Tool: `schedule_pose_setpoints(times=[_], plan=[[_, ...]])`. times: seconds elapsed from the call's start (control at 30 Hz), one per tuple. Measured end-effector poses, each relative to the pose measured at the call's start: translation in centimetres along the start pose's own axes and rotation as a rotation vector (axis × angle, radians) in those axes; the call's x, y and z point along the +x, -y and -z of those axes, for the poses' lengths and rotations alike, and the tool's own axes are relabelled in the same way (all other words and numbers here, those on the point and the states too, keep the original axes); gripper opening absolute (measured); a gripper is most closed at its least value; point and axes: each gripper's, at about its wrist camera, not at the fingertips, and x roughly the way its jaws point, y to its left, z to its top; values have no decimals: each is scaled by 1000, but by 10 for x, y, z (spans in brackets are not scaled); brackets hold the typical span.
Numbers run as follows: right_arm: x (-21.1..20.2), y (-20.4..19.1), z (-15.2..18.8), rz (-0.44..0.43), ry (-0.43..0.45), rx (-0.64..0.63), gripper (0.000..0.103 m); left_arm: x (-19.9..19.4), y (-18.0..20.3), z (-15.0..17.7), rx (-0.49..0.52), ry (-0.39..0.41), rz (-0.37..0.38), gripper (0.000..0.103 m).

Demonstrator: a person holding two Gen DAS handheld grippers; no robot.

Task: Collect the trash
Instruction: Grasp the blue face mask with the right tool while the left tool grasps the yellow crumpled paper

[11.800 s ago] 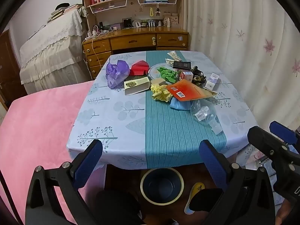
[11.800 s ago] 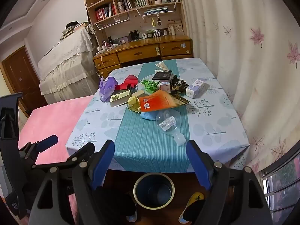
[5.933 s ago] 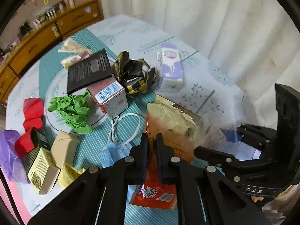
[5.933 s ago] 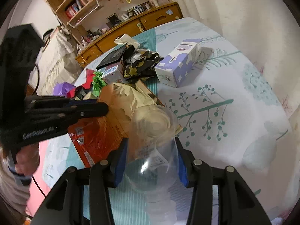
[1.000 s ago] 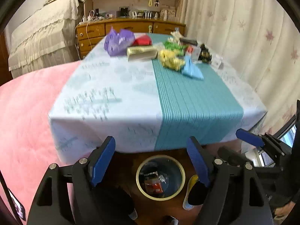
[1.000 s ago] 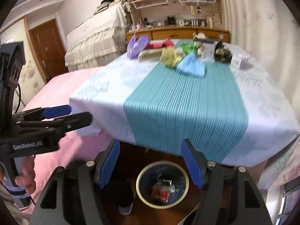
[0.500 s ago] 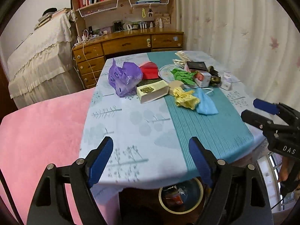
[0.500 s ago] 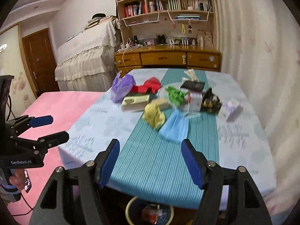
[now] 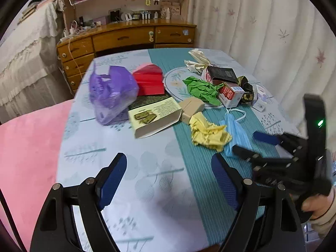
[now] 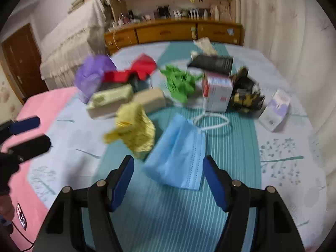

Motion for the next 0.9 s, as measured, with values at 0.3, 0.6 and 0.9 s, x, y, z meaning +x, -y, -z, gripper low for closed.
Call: schedule_pose_setpoints(times=[0.3,0.6,0.9], plan=[[21,8,4,18,-27,-90,46,48,9,-21,-25,-64,108,81],[13,38,6,-48,-1,-21,18,87,44,-35,24,-136,132,81],[12,37,9,-45,25,-23,18,122,73,-27,75,-227,78,60]])
